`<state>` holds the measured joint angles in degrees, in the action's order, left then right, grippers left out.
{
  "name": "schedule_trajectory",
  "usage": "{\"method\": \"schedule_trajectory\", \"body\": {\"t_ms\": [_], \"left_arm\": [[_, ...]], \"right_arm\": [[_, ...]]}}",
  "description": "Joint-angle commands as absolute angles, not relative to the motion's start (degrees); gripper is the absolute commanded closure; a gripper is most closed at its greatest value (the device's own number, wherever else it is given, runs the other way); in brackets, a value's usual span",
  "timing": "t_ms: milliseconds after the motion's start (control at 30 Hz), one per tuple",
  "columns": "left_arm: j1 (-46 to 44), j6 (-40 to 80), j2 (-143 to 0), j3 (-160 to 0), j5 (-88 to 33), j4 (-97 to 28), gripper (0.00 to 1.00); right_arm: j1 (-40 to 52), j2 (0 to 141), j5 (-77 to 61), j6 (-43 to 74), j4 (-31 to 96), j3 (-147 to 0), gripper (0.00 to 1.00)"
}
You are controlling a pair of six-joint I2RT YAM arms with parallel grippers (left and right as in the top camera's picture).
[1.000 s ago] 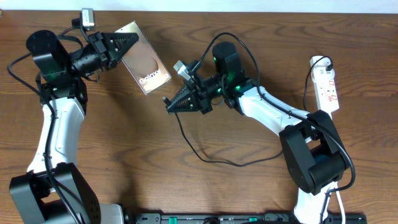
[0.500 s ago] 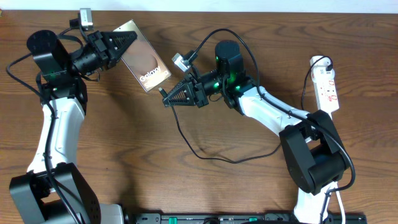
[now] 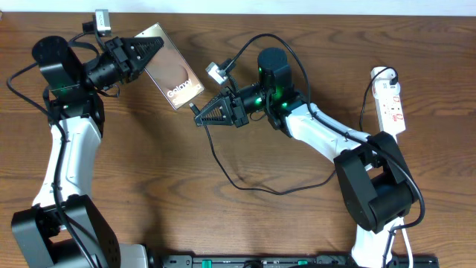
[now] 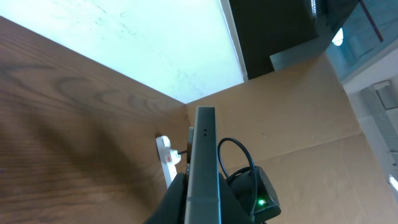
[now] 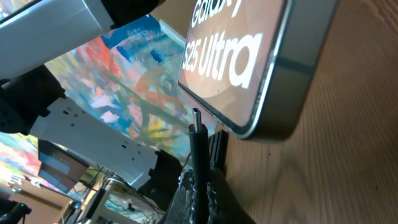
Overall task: Plug charger to phone and switch on socket
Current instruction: 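Push the USB-C plug into the phone's bottom port with the right gripper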
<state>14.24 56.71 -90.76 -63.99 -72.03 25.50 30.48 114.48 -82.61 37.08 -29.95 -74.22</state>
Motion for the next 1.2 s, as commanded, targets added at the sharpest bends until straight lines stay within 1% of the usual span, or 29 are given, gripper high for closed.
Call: {"method": "schedule_trajectory", "body": {"t_ms": [0,1167], "left_arm": [[14.39,56.16,-90.26,-64.07,-73.10,25.98,0.93],[13.15,54.41,-90.24,-64.07,-74.35,25.96,0.93]], "right_arm": [[29.87,115.07,-82.37,37.74,-30.26,-74.81,0.99],[29.87,115.07,-80.49,39.83,-30.52,-74.81,0.99]]}}
